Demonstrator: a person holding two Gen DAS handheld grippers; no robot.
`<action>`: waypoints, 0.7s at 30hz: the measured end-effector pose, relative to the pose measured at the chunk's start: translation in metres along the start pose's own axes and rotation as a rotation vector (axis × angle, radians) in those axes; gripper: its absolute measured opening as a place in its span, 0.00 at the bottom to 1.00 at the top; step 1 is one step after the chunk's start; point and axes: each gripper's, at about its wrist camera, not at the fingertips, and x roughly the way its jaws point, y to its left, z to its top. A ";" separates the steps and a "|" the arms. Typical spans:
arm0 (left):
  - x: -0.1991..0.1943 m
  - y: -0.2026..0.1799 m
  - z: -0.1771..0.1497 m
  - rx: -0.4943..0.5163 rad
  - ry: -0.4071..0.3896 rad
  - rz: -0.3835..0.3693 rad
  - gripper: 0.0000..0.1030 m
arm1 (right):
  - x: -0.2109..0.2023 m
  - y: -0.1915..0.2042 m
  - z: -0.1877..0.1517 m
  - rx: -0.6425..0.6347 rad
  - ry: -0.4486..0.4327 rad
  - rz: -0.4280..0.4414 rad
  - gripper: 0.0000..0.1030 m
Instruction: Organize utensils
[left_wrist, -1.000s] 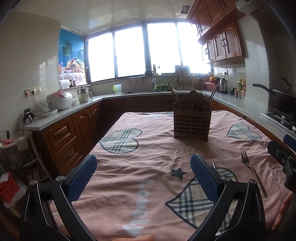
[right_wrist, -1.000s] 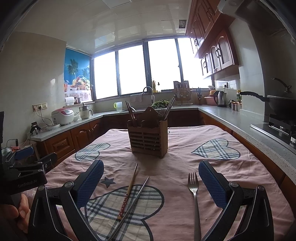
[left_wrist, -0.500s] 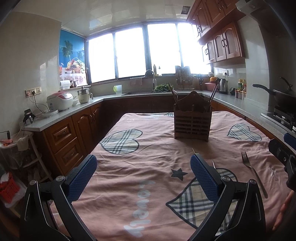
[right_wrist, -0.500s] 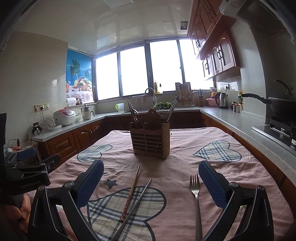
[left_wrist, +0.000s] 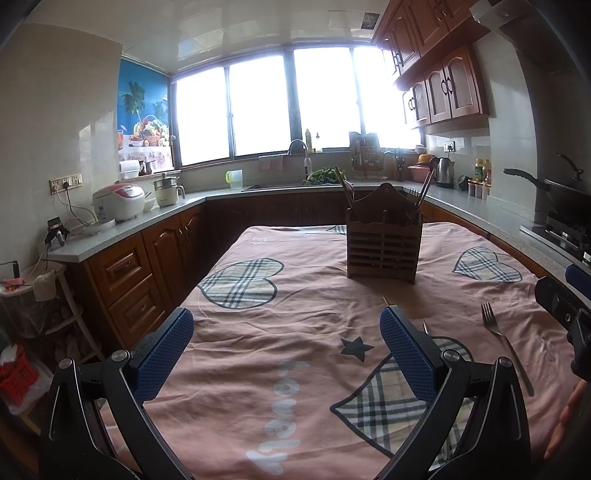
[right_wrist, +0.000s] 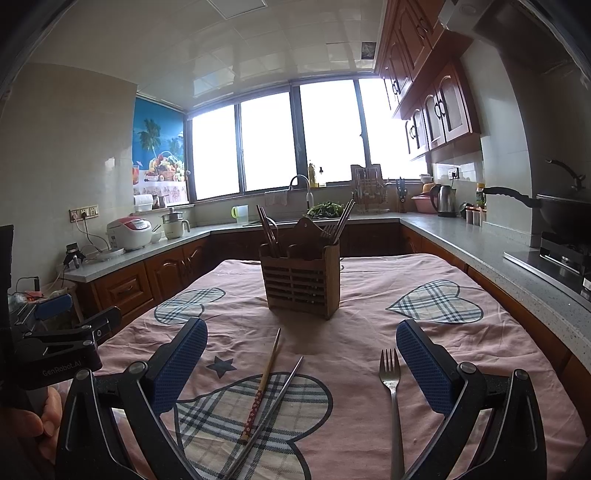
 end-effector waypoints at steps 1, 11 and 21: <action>0.000 0.000 0.000 0.001 -0.001 0.001 1.00 | 0.000 0.000 0.000 0.000 0.000 0.000 1.00; 0.001 0.000 0.001 -0.002 0.003 -0.004 1.00 | 0.002 0.002 0.002 0.000 0.004 0.004 1.00; 0.004 0.000 0.000 -0.001 0.006 -0.006 1.00 | 0.003 0.002 0.002 0.000 0.007 0.004 1.00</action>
